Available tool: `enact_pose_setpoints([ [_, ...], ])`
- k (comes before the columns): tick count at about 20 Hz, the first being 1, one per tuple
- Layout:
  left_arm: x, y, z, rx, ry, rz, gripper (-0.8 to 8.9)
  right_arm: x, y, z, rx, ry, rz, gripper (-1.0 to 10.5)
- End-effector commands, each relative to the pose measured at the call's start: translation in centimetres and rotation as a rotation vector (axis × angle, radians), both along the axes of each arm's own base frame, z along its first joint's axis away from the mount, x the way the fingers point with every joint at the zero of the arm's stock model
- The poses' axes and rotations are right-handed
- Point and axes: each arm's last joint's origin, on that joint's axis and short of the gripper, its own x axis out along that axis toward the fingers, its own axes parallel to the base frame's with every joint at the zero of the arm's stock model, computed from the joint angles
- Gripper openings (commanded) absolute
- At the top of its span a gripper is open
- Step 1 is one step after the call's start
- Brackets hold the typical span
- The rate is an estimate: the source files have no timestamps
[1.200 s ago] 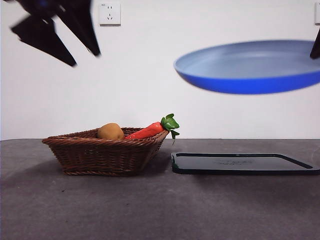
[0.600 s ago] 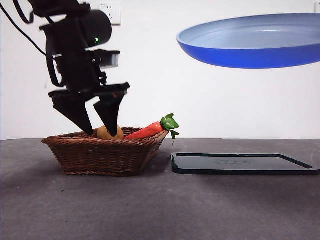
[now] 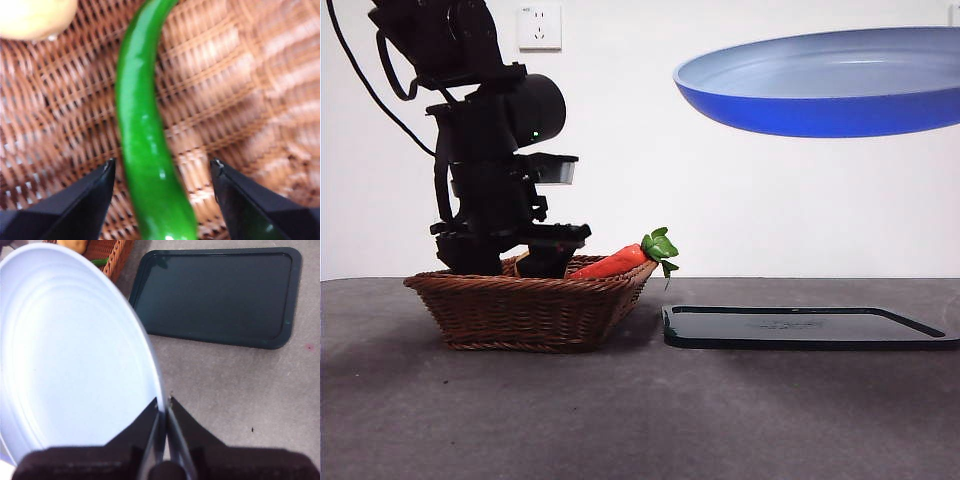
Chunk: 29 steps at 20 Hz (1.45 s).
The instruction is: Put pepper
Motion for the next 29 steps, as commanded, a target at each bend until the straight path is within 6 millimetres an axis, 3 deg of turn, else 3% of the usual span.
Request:
enact_pose_setpoints([
  [1,0.4,-0.5,-0.1,0.007,-0.015,-0.015,2.84,0.1,0.0,0.7,0.014,-0.026,-0.003,0.0],
  [7,0.4,-0.7,-0.1,0.003,-0.015,-0.016,1.40,0.1,0.0,0.7,0.010,-0.029,0.001,0.0],
  [14,0.1,-0.5,0.6,-0.010,-0.020,0.006,1.34,0.1,0.0,0.7,0.008,-0.030,0.003,0.0],
  [18,-0.7,-0.1,3.3,-0.035,-0.069,0.006,1.34,0.4,0.1,0.5,0.007,-0.018,0.002,0.0],
  [22,-2.5,0.5,7.3,-0.079,-0.136,-0.001,1.34,1.9,0.3,-0.4,0.012,0.050,-0.013,0.0],
  [26,-5.3,0.9,11.4,-0.168,-0.176,-0.043,1.35,5.5,0.7,-2.9,0.019,0.176,-0.034,0.0],
  [29,-7.1,0.4,13.1,-0.274,-0.159,-0.098,1.35,8.2,1.5,-5.6,0.021,0.292,-0.041,0.0],
])
